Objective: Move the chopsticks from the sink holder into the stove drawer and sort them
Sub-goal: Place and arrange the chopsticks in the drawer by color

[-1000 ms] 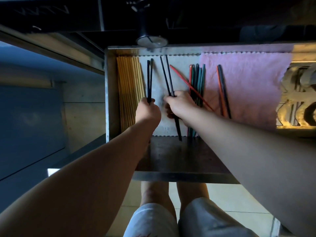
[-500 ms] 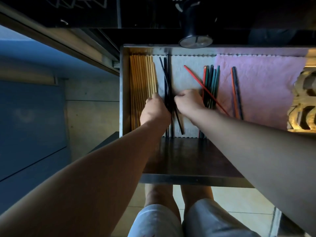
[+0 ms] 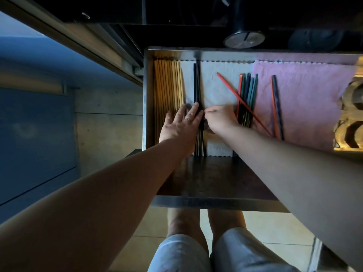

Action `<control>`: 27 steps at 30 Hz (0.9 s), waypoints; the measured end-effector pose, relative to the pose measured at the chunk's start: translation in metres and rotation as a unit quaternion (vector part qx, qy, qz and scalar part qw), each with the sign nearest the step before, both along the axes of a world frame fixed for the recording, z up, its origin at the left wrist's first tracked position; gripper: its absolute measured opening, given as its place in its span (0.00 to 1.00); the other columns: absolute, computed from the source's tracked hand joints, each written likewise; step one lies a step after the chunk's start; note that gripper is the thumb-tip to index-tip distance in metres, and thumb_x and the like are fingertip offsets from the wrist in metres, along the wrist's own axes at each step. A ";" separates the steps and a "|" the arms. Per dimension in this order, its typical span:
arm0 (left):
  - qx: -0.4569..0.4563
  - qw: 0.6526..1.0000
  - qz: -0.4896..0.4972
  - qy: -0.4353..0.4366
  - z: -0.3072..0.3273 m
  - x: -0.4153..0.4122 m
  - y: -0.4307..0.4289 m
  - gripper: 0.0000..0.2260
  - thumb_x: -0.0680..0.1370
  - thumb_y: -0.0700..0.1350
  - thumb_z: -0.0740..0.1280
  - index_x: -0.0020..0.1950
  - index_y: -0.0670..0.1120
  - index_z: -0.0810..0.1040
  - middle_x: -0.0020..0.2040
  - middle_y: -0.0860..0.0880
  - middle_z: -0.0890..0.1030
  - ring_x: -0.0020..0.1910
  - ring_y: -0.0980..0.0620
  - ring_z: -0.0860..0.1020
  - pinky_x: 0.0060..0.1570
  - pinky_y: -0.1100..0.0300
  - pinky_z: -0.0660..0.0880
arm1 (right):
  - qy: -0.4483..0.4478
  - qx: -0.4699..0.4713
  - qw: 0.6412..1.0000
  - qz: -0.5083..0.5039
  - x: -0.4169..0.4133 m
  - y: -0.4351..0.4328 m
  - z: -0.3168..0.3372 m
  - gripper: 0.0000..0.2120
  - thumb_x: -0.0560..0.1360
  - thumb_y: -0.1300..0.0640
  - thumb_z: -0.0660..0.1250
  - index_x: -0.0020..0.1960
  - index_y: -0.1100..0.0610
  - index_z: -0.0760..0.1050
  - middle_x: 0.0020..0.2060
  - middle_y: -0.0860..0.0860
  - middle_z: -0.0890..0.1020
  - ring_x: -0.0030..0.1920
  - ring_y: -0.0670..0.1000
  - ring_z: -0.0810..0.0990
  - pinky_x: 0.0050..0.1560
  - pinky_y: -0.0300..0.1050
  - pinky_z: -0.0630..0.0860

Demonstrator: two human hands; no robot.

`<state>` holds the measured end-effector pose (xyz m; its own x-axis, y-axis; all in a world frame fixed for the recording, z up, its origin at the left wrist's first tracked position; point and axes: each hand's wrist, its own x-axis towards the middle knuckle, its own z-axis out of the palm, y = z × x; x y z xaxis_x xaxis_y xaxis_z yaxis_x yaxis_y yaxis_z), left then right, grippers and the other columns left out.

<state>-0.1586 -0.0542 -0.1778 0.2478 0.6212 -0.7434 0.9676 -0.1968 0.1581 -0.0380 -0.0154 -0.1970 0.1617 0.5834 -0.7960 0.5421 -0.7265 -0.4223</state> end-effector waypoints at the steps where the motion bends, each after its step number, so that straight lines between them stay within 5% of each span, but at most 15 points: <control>1: 0.004 1.000 0.002 0.000 -0.001 -0.002 -0.001 0.41 0.79 0.41 0.62 0.79 0.55 0.35 0.78 0.54 0.30 0.78 0.47 0.35 0.74 0.40 0.43 | -0.002 -0.001 1.000 -0.001 0.000 0.001 0.001 0.11 0.77 0.60 0.61 0.49 0.57 0.82 0.45 0.55 0.83 0.48 0.57 0.83 0.52 0.51 0.81; 5: 0.016 1.000 0.014 0.002 -0.004 -0.006 -0.003 0.39 0.79 0.45 0.63 0.80 0.55 0.38 0.78 0.55 0.32 0.78 0.47 0.36 0.74 0.41 0.45 | -0.031 0.013 0.999 0.007 -0.003 0.004 0.005 0.13 0.77 0.60 0.60 0.54 0.56 0.82 0.52 0.53 0.83 0.54 0.54 0.81 0.52 0.39 0.74; 10: 0.023 0.999 0.045 -0.008 -0.008 -0.012 -0.003 0.37 0.80 0.42 0.60 0.80 0.52 0.39 0.78 0.56 0.31 0.78 0.50 0.36 0.75 0.44 0.47 | -0.016 0.003 1.000 -0.007 -0.010 0.003 0.004 0.12 0.74 0.58 0.62 0.53 0.52 0.82 0.49 0.51 0.84 0.51 0.57 0.83 0.53 0.53 0.81; 14: 0.027 0.998 0.045 -0.019 -0.010 -0.015 -0.004 0.38 0.79 0.42 0.60 0.80 0.53 0.38 0.78 0.56 0.31 0.78 0.50 0.36 0.75 0.44 0.47 | -0.023 0.022 0.999 0.017 -0.008 0.004 0.004 0.14 0.76 0.58 0.62 0.59 0.52 0.80 0.58 0.50 0.82 0.57 0.53 0.80 0.59 0.47 0.77; 24: 0.010 0.999 0.038 -0.018 -0.012 -0.014 0.000 0.38 0.79 0.42 0.59 0.79 0.54 0.36 0.78 0.56 0.31 0.78 0.51 0.35 0.75 0.44 0.47 | 0.006 0.013 1.000 0.001 -0.009 0.008 0.003 0.14 0.75 0.59 0.63 0.58 0.55 0.82 0.55 0.53 0.84 0.56 0.54 0.82 0.58 0.51 0.79; 27: 0.011 0.999 0.040 -0.023 -0.011 -0.017 -0.001 0.37 0.80 0.43 0.59 0.79 0.54 0.36 0.77 0.57 0.30 0.78 0.52 0.34 0.75 0.45 0.46 | 0.001 0.017 1.000 0.009 -0.008 0.007 0.003 0.14 0.77 0.59 0.63 0.59 0.55 0.81 0.58 0.51 0.83 0.58 0.52 0.80 0.61 0.45 0.77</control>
